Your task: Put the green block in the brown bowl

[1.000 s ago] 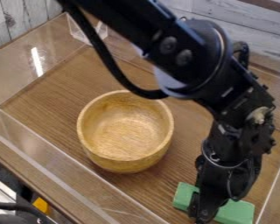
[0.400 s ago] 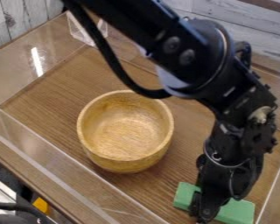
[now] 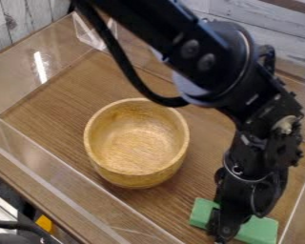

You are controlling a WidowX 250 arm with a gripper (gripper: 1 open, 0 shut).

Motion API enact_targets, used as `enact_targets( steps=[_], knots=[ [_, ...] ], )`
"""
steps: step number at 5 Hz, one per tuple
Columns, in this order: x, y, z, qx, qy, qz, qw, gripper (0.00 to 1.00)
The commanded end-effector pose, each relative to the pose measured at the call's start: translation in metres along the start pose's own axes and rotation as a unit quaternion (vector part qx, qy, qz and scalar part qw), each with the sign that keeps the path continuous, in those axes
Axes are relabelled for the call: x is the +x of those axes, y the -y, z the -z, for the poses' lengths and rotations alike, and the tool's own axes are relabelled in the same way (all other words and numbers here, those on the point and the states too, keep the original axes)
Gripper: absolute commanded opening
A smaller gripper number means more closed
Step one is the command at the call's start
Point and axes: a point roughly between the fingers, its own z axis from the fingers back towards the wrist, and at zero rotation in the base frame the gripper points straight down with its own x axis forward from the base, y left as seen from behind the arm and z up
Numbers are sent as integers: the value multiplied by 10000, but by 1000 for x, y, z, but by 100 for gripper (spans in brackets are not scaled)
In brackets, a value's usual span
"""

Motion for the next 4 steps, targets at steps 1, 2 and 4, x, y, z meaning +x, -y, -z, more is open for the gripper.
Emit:
enact_targets(
  steps=[1, 2, 4],
  knots=[
    [-1, -4, 4, 25, 14, -58, 10000, 0],
    [0, -5, 5, 19, 9, -69, 10000, 0],
    [0, -6, 5, 14, -6, -89, 10000, 0]
  ],
)
